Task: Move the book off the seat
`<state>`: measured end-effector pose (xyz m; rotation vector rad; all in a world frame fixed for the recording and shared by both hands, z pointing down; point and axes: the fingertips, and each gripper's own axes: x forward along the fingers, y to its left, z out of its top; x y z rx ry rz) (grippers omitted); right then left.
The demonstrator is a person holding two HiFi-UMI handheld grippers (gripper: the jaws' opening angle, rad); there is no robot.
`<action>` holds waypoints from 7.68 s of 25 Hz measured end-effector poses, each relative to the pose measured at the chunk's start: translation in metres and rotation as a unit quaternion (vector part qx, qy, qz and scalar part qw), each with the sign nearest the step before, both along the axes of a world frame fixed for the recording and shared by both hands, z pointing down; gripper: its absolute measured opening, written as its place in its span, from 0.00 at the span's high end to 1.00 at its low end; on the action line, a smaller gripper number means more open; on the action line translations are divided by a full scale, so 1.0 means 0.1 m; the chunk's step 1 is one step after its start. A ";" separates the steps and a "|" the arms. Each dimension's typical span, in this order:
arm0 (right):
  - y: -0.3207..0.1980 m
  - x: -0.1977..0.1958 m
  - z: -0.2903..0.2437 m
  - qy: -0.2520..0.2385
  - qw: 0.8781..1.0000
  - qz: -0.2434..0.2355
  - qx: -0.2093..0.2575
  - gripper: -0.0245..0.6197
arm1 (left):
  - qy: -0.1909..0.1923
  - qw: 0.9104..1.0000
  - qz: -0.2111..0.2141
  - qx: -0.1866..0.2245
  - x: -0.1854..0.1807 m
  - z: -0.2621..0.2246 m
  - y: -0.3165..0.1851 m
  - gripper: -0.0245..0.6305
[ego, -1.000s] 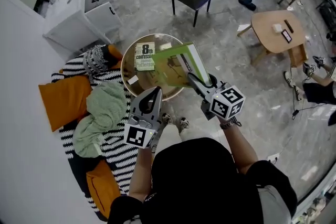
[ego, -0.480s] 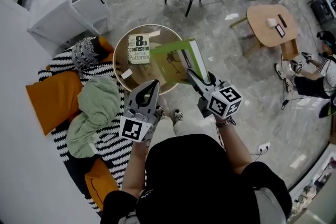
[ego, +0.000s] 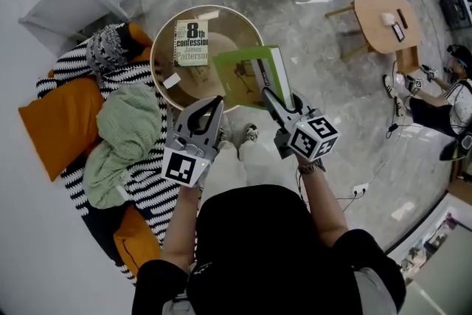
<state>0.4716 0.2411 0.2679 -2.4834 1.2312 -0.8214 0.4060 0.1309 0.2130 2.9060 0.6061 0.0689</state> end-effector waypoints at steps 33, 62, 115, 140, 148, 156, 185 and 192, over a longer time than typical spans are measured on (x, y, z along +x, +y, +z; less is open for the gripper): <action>0.84 0.66 2.85 -0.183 0.981 0.066 0.008 0.73 | -0.096 0.995 0.025 -0.017 1.07 2.18 1.01 0.95; 0.28 0.63 4.14 -0.200 0.978 0.029 0.062 0.73 | -0.120 0.993 0.009 0.000 1.07 3.65 0.76 0.95; 0.70 0.84 5.39 -0.284 0.955 0.089 0.000 0.48 | -0.146 0.989 0.016 -0.010 1.10 4.03 0.88 0.95; 0.73 0.88 5.48 -0.201 0.974 0.011 -0.099 0.44 | -0.149 0.989 0.020 -0.010 1.08 4.06 0.91 0.95; 0.76 0.94 5.31 -0.173 0.979 0.016 -0.109 0.44 | -0.146 0.989 0.022 -0.005 1.08 3.99 0.90 0.95; 0.70 0.95 4.92 -0.154 0.984 0.011 -0.090 0.44 | -0.137 0.990 0.014 -0.003 1.06 3.79 0.86 0.95; 0.19 0.54 2.74 -0.016 1.000 -0.019 -0.012 0.94 | -0.070 0.997 -0.002 -0.014 0.60 2.40 0.56 0.95; -0.01 0.37 1.80 0.041 0.998 -0.042 0.033 0.94 | -0.043 0.999 -0.023 -0.012 0.48 1.88 0.43 0.95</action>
